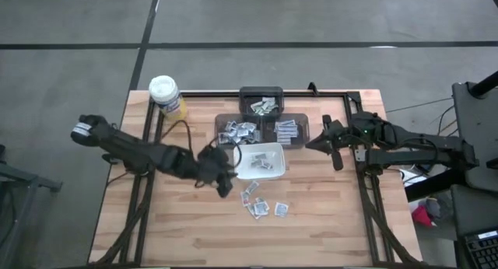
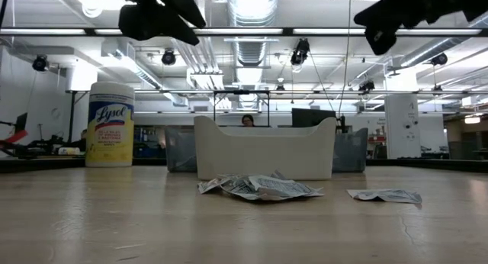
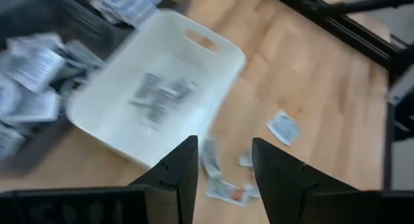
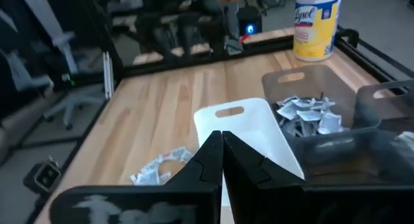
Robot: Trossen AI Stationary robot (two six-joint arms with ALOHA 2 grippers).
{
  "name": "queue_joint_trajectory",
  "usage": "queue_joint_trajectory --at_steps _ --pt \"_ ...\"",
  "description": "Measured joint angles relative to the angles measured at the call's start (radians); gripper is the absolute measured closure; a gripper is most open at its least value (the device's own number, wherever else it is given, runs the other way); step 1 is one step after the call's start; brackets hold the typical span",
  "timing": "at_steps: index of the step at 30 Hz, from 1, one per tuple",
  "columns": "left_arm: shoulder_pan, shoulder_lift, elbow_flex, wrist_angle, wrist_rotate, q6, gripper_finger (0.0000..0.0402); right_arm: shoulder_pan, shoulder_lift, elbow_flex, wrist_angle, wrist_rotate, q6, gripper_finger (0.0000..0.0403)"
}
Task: Pick & Place First Aid Supplies
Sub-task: Put the ointment pack into the white bin
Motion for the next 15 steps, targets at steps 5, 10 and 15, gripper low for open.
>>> queue_joint_trajectory --at_steps 5,10,15 --pt "-0.093 0.074 0.0 0.068 -0.003 -0.065 0.0264 0.0 -0.067 -0.146 0.132 0.0 0.11 0.0394" --pt "-0.165 0.158 0.0 0.144 -0.004 -0.107 0.0264 0.0 -0.135 -0.241 0.147 0.0 0.191 0.0394" --pt "-0.206 0.242 0.0 0.216 -0.005 -0.178 0.0264 0.0 -0.204 -0.314 0.235 0.0 0.207 0.0394"
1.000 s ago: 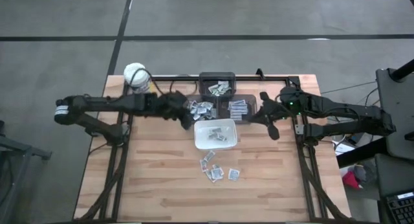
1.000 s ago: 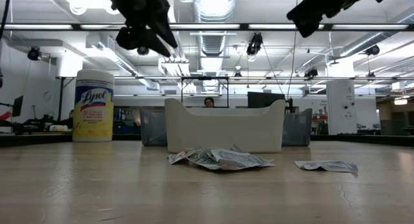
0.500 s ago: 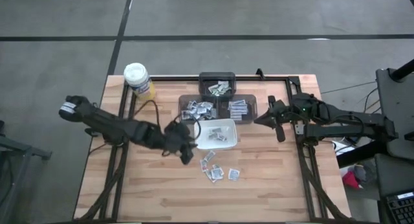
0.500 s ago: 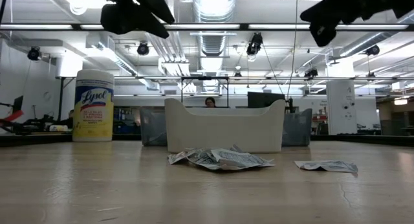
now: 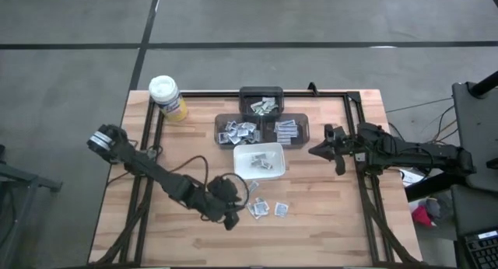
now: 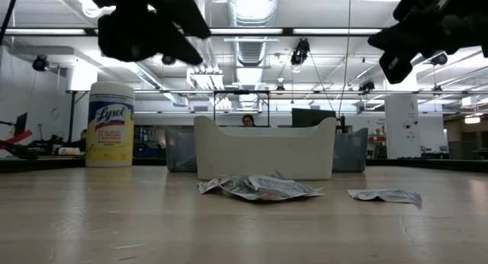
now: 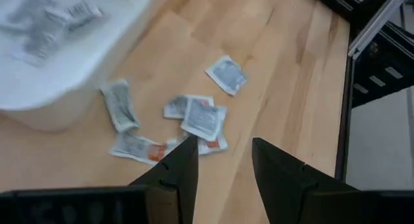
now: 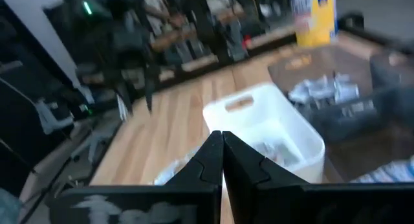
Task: Pick & Place First Aid Supplies
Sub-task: Put the ointment pack into the white bin
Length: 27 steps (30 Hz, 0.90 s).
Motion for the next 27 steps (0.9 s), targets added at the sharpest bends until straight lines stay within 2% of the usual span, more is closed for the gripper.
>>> queue_joint_trajectory --at_steps 7,27 --pt "-0.012 0.108 0.004 0.029 0.049 -0.082 0.0264 0.0 -0.082 -0.098 0.193 0.0 0.017 0.0394" --pt "0.028 0.137 0.007 -0.003 0.036 -0.17 0.0264 0.0 -0.108 -0.163 0.194 0.0 0.037 0.0394"
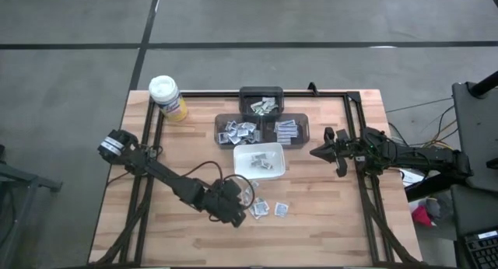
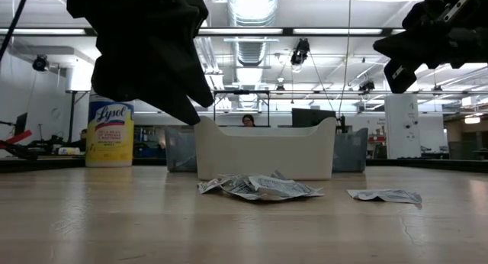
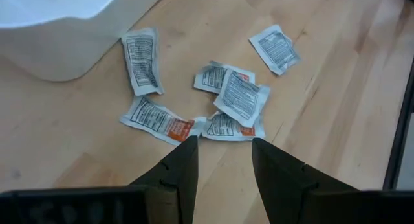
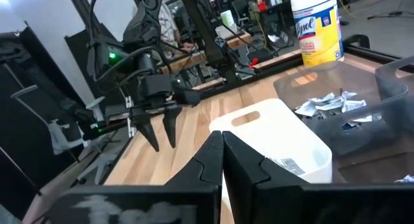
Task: Pick & Place First Aid Supplies
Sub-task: Put the ointment pack into the white bin
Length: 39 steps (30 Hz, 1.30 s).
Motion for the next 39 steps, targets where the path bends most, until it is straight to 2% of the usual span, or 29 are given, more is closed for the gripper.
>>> queue_joint_trajectory --at_steps 7,15,29,33,39 --pt "0.002 0.0 0.0 -0.009 -0.027 -0.029 0.0264 -0.001 0.0 0.0 -0.001 0.0 -0.019 0.0394" --pt "0.005 0.0 -0.001 -0.024 -0.147 -0.028 0.0264 0.001 0.0 0.0 -0.002 -0.005 -0.014 0.0394" --pt "0.018 0.015 -0.004 -0.029 -0.113 -0.03 0.0264 0.001 0.002 0.0 -0.004 -0.005 -0.018 0.0394" --pt "0.036 0.017 -0.004 -0.03 -0.1 -0.142 0.0264 0.001 0.002 0.0 -0.007 -0.006 -0.018 0.0394" --pt "0.07 0.017 -0.004 -0.03 0.027 -0.405 0.0264 0.001 0.002 0.0 -0.008 -0.003 -0.018 0.0394"
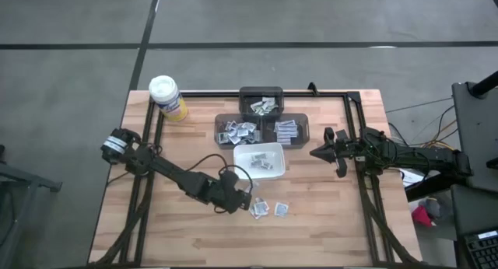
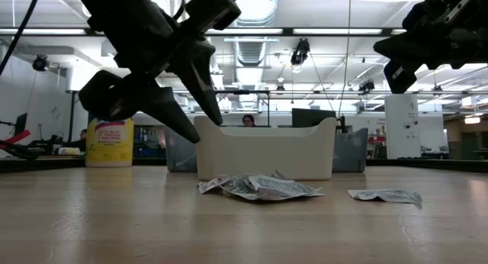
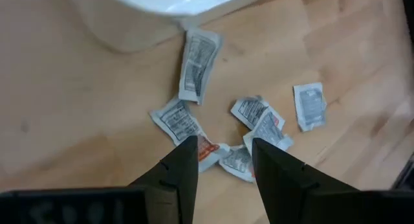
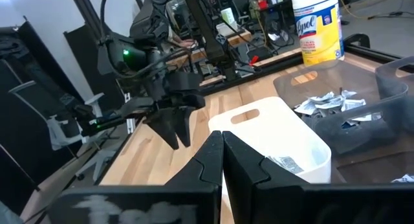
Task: Pick & Place First Aid Supplies
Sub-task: Put the ointment pack into the white bin
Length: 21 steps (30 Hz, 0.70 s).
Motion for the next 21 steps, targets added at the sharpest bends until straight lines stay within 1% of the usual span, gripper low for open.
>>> queue_joint_trajectory --at_steps 4,7,10,13,21 --pt "0.005 0.0 0.0 0.0 0.009 -0.103 0.0264 0.0 0.0 0.0 0.0 0.002 0.0 0.0394" --pt "0.009 0.0 0.0 -0.002 0.011 -0.144 0.0264 0.0 0.0 0.0 0.0 0.002 0.0 0.0394" --pt "0.016 0.0 0.0 -0.007 0.016 -0.164 0.0264 0.0 0.0 0.0 0.0 0.003 -0.004 0.0394" --pt "0.026 0.003 0.0 -0.008 0.041 -0.186 0.0264 0.0 0.0 0.0 0.0 0.003 -0.005 0.0394" --pt "0.027 0.053 0.006 -0.007 0.101 -0.234 0.0264 -0.001 0.002 0.0 0.0 0.004 -0.005 0.0394"
